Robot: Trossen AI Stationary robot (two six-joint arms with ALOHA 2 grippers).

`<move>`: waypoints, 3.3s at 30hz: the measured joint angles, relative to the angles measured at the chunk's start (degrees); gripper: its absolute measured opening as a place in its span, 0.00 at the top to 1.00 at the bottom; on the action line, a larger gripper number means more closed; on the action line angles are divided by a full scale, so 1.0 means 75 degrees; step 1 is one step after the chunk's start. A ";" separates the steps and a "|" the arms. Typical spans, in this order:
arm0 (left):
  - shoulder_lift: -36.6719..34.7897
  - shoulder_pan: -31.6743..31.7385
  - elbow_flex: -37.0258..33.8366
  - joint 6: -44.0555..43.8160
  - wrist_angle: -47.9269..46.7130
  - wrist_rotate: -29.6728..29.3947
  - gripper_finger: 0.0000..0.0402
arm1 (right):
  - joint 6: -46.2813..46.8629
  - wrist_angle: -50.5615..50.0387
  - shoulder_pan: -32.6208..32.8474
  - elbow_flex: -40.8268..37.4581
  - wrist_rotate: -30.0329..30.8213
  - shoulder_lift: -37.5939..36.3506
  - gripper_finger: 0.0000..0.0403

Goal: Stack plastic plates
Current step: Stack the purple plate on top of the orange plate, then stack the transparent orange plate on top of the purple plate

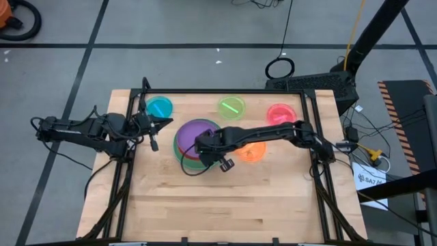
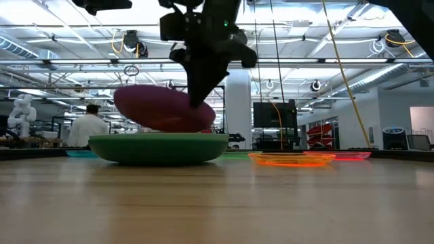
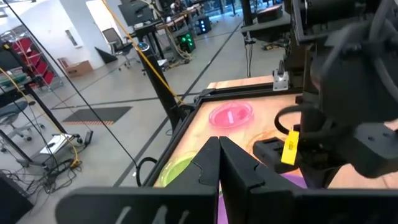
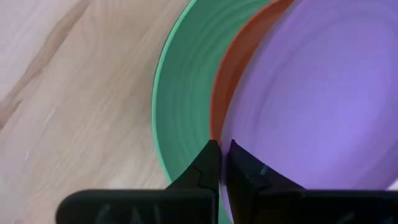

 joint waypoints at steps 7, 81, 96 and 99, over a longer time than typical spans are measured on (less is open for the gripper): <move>0.0000 0.0000 -0.0003 -0.0050 0.0000 0.0000 0.99 | -0.0032 -0.0009 0.0025 0.0000 0.0006 0.0135 0.98; 0.5822 0.1395 -0.0009 0.0026 0.0123 0.2463 0.99 | 0.6284 0.4964 -0.0919 -0.7982 -0.0189 -0.5927 0.89; 0.6965 0.2120 0.0015 0.0708 0.0839 0.2931 0.99 | 0.6178 0.5336 -0.0916 -0.7982 -0.0187 -0.5924 0.89; 0.6957 0.2246 0.0050 0.0589 0.0744 0.2766 0.99 | 0.6174 0.5336 -0.0916 -0.7982 -0.0184 -0.5924 0.89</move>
